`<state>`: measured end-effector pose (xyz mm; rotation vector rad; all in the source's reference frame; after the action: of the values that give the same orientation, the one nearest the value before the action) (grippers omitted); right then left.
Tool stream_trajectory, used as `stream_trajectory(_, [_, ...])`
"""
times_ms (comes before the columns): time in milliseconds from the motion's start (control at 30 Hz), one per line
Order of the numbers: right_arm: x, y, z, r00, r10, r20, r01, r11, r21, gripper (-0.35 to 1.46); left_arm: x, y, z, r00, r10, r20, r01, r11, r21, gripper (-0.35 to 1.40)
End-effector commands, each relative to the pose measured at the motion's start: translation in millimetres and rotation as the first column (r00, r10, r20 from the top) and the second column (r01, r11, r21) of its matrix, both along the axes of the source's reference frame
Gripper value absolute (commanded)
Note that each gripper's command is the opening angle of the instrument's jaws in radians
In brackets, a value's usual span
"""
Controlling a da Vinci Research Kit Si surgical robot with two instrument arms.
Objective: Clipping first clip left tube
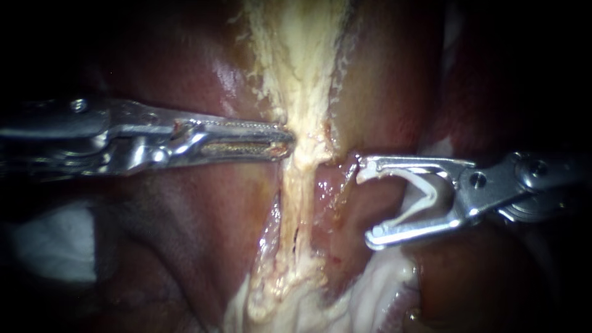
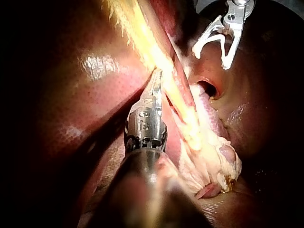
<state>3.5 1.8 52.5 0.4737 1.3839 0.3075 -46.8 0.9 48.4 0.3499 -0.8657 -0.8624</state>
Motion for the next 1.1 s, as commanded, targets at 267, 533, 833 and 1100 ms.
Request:
stream_trajectory(267, [0.4, -0.8, 0.8, 1.0, -0.001, 0.0, 0.001, 0.999, 0.053, 0.6, 0.3, -0.7, -1.6, 1.0, 0.001, 0.001, -0.001, 1.0, 0.003, -0.35])
stream_trajectory(533, [2.6, -3.1, 3.6, 0.9989, -0.041, 0.023, 0.037, 0.991, 0.13, 0.6, 2.7, -0.9, -6.2, 0.9999, -0.016, -0.006, 0.016, 1.0, 0.003, -0.35])
stream_trajectory(833, [6.1, -5.2, 5.7, 0.9961, -0.083, 0.029, 0.076, 0.978, 0.194, 0.59, 4.3, -1.6, -9.9, 0.9997, -0.025, -0.007, 0.025, 1.0, 0.006, -0.35])
stream_trajectory(1100, [8.4, -6.3, 6.4, 0.9946, -0.101, 0.022, 0.095, 0.973, 0.211, 0.59, 5.2, -1.3, -11.1, 0.9994, -0.034, -0.01, 0.034, 0.999, 0.003, -0.35])
